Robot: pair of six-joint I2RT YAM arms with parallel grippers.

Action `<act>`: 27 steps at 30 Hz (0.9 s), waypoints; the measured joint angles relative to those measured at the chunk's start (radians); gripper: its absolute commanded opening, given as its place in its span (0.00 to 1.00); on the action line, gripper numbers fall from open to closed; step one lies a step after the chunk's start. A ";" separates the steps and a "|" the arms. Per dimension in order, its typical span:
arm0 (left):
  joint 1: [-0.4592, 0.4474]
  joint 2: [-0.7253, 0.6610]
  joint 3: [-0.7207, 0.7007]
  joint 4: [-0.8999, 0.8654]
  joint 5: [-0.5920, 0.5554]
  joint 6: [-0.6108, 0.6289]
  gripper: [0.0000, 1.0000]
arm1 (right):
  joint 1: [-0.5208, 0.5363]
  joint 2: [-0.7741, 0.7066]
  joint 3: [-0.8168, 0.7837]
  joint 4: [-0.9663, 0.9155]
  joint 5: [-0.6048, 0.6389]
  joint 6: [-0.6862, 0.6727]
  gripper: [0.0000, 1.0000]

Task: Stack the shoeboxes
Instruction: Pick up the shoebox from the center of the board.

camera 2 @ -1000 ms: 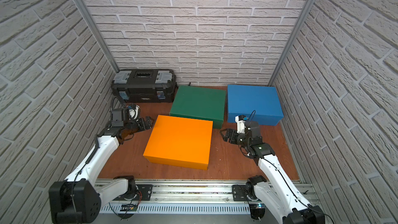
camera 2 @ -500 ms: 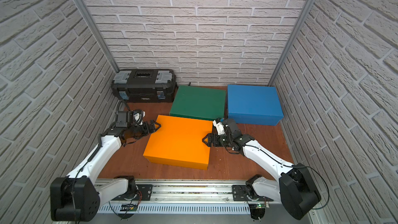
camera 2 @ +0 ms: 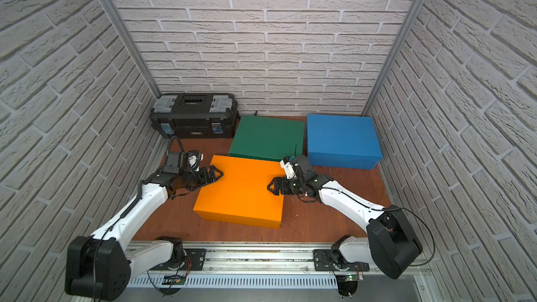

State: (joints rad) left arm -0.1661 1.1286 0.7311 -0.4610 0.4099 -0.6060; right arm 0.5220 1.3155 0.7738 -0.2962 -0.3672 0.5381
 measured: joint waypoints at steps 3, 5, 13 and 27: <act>-0.014 -0.018 0.000 -0.009 -0.026 -0.009 0.96 | 0.009 0.000 0.029 -0.039 0.013 0.008 0.84; -0.021 -0.040 0.000 -0.015 -0.042 -0.019 0.95 | 0.014 0.000 0.047 -0.058 0.021 0.014 0.83; -0.047 -0.083 0.007 -0.025 -0.097 -0.042 0.92 | 0.055 -0.001 0.119 -0.149 0.073 0.053 0.79; -0.101 -0.141 0.172 -0.118 -0.164 -0.035 0.91 | 0.115 -0.063 0.244 -0.351 0.135 0.080 0.78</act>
State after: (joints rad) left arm -0.2672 0.9874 0.9028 -0.5789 0.2462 -0.6415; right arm 0.6369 1.2526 1.0180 -0.6472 -0.2325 0.6182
